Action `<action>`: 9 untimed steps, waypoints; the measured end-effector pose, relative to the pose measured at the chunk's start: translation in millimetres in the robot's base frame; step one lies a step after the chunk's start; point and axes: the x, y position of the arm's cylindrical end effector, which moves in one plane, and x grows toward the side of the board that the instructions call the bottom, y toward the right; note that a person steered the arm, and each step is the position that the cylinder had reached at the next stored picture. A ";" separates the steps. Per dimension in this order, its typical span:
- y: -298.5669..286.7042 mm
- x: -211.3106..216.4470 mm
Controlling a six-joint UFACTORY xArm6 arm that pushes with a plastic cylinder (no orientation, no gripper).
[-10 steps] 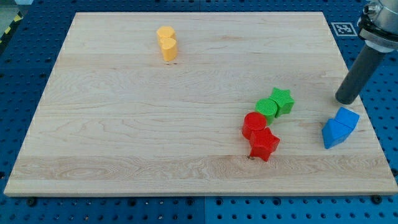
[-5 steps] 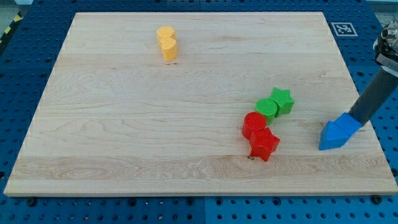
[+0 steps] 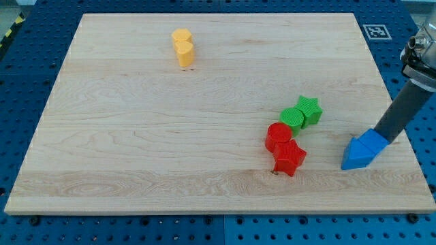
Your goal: Move the blue cube along with blue triangle slightly down
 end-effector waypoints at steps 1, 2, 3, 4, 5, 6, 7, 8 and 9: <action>-8.6 10.3; -17.9 12.4; -25.7 12.4; -27.6 12.4; -27.6 12.9; -27.6 16.5; -27.6 18.8; -26.6 10.4; -23.2 -25.1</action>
